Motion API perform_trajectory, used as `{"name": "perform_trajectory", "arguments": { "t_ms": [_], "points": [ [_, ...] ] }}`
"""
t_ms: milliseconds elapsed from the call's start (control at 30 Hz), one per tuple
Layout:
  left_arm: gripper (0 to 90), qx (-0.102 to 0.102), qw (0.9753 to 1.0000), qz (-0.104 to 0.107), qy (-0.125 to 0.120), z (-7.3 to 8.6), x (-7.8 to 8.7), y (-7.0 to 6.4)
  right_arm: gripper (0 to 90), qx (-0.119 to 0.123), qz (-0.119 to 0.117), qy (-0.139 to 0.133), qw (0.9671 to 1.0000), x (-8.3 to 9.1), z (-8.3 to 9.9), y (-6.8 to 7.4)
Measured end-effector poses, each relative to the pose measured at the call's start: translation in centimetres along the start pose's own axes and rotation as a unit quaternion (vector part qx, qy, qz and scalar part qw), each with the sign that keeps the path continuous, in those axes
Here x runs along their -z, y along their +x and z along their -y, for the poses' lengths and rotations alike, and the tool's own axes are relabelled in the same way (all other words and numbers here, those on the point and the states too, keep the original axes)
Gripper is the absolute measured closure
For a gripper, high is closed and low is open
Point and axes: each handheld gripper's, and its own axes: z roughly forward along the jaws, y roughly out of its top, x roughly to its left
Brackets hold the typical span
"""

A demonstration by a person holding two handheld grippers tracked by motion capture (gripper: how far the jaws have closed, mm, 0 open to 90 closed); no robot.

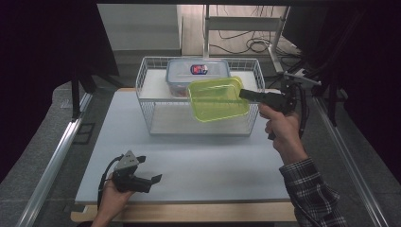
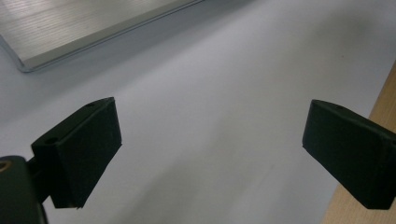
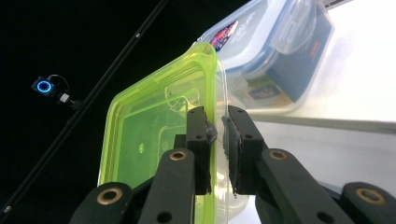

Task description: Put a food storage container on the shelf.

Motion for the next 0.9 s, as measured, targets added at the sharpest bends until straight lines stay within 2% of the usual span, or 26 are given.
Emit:
{"name": "perform_trajectory", "arguments": {
  "t_ms": [233,900],
  "points": [
    [4.6,0.001,1.0,0.001,0.001,0.0,0.0,0.0,80.0,0.003,0.003,0.0,1.0,-0.7,-0.9,0.7],
    [4.6,0.002,1.0,0.003,0.001,0.0,0.0,0.1,80.1,0.007,0.018,-0.03,0.9994,-3.1,-4.1,2.3]
  ]
}}
